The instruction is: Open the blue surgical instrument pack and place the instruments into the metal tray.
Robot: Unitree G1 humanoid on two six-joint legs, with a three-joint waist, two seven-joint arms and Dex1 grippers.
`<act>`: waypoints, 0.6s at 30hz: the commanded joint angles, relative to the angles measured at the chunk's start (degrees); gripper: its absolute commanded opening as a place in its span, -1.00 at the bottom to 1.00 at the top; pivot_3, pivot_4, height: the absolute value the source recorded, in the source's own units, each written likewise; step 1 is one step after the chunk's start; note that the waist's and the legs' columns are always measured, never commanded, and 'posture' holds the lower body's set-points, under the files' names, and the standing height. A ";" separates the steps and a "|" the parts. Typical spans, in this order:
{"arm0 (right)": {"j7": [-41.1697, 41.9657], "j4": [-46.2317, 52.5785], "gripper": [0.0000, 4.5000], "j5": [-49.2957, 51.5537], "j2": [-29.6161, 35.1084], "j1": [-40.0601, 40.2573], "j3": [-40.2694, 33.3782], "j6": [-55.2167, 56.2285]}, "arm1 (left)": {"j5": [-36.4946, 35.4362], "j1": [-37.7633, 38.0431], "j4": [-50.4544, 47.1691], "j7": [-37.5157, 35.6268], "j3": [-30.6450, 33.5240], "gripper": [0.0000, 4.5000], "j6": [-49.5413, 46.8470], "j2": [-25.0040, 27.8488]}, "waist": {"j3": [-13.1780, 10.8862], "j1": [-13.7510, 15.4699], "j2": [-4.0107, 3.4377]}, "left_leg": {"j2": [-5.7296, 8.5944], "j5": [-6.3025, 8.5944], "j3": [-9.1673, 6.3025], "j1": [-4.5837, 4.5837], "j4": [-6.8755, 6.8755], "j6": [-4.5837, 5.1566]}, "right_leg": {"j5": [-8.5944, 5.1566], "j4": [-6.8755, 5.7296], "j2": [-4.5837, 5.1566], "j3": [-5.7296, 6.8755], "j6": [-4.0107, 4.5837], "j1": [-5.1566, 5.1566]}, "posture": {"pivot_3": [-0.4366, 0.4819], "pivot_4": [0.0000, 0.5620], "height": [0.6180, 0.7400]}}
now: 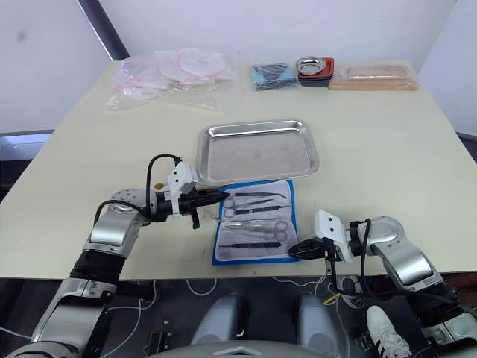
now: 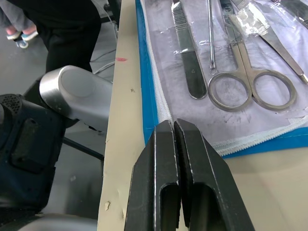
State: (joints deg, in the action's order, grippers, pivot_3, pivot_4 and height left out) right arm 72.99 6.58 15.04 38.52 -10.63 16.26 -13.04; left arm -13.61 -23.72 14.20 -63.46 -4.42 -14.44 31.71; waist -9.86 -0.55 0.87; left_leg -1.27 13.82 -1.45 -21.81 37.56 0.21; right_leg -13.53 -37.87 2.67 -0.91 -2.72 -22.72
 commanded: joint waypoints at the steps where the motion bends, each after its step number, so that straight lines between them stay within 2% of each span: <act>1: -0.20 -0.08 -0.97 -0.64 -0.24 0.31 0.94 0.17 | -0.66 1.77 0.50 -0.88 -1.87 -1.00 -3.73 -0.89 | 0.13 0.00 -0.04 | 0.00 0.00 0.00 0.00 0.00 0.00 | 0.00 0.00 0.00 0.00 -0.01 0.00 | -0.05 -0.47 1.00; 11: -0.12 -0.39 -0.97 -0.38 -0.60 0.21 0.79 0.04 | -0.44 2.35 1.24 -1.21 -1.37 -1.00 -2.38 -0.16 | 0.22 -0.11 -0.09 | 0.00 0.00 -0.01 0.00 -0.01 0.00 | 0.00 0.01 0.00 0.00 0.00 -0.01 | -0.05 -0.47 1.00; 12: -0.03 -0.39 -1.00 -0.25 -0.57 0.23 0.73 -0.12 | -0.52 2.43 1.14 -1.49 -1.40 -0.74 -2.37 0.01 | 0.22 -0.11 -0.09 | 0.00 0.00 -0.01 -0.01 -0.02 0.00 | 0.00 0.02 0.00 0.00 0.00 -0.01 | -0.05 -0.47 1.00; 14: 0.12 -0.32 -1.00 -0.08 -0.46 0.32 0.66 -0.33 | -0.55 2.56 1.00 -1.41 -1.23 -0.56 -2.33 0.14 | 0.22 -0.11 -0.09 | 0.00 0.00 0.00 -0.01 -0.02 0.00 | 0.00 0.02 -0.01 0.00 0.00 -0.01 | -0.05 -0.47 1.00; 18: -0.02 0.09 -1.00 0.11 -0.42 0.65 0.63 -0.54 | -1.06 3.12 0.92 -1.24 -0.11 -0.56 -2.31 0.26 | 0.22 -0.12 -0.10 | -0.01 0.00 -0.01 -0.01 -0.02 0.00 | -0.01 0.02 0.00 0.00 0.00 -0.01 | -0.05 -0.47 1.00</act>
State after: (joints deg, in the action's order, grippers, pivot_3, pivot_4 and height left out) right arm 73.00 6.25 15.28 37.96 -10.61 16.41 -13.25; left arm -15.05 -22.39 13.60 -64.62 -3.36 -15.84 31.86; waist -9.64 -0.67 0.77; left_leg -1.28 13.82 -1.46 -21.81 37.54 0.21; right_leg -13.53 -37.84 2.67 -0.91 -2.72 -22.73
